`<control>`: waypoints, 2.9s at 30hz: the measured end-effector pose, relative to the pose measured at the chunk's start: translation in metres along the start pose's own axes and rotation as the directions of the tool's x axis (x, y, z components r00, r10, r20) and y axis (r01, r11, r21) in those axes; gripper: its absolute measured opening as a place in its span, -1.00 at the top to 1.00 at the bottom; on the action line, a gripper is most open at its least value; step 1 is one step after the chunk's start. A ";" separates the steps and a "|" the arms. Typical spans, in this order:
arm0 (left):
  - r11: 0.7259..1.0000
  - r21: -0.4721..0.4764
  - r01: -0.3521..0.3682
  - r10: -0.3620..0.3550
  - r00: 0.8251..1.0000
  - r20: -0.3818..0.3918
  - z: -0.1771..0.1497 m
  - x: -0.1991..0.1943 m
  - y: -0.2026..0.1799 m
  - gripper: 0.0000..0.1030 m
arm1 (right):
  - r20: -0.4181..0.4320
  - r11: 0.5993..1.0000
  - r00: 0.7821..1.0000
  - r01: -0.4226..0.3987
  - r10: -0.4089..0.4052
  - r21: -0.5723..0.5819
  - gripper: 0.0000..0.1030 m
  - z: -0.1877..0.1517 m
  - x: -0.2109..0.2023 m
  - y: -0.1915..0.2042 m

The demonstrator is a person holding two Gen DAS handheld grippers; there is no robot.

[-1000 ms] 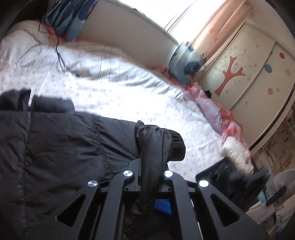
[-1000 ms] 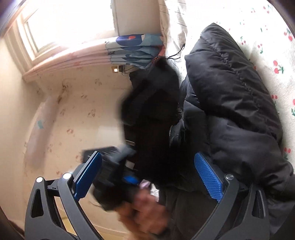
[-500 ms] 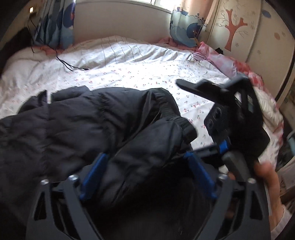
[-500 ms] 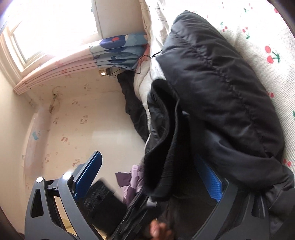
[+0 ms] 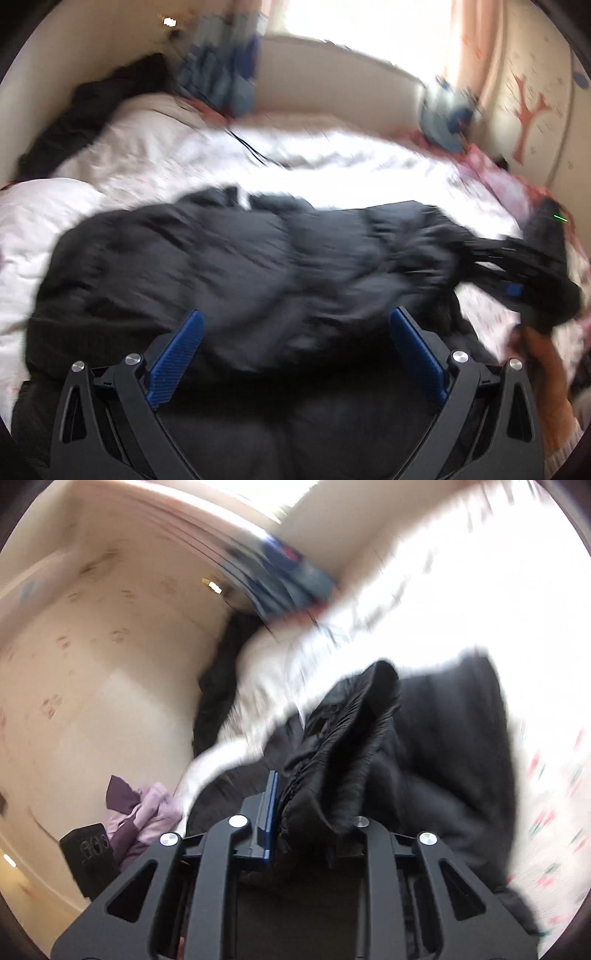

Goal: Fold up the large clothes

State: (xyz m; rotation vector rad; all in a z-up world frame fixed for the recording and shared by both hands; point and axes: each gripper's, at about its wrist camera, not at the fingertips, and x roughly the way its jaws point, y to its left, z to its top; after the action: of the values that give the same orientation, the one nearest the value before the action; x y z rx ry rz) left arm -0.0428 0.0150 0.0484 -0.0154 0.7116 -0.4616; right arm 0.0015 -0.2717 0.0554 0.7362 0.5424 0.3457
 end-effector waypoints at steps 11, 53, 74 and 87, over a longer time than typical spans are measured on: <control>0.955 0.183 -0.235 0.223 0.971 0.083 -0.005 0.003 -0.019 -0.86 | 0.072 0.977 0.979 0.182 -0.190 0.111 0.66 0.006 -0.027 -0.043; 0.969 -0.149 -0.199 0.197 0.980 -0.029 -0.003 0.015 0.062 -0.86 | 0.013 0.983 0.985 0.169 -0.170 0.073 0.82 0.001 -0.010 -0.040; 0.971 -0.109 -0.215 0.195 0.966 -0.170 -0.017 0.040 0.072 -0.86 | -0.149 0.940 0.955 0.283 -0.257 0.190 0.72 -0.018 0.008 -0.099; 0.939 -0.088 -0.331 0.313 0.934 -0.172 -0.029 -0.117 0.170 -0.86 | -0.215 0.944 0.948 0.274 -0.234 0.182 -0.62 -0.033 -0.118 -0.080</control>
State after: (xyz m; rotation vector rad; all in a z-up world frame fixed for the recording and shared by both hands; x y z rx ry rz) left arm -0.0697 0.2205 0.0708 0.0287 0.8760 -0.1049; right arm -0.1043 -0.3660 0.0186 0.8293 0.8567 0.1172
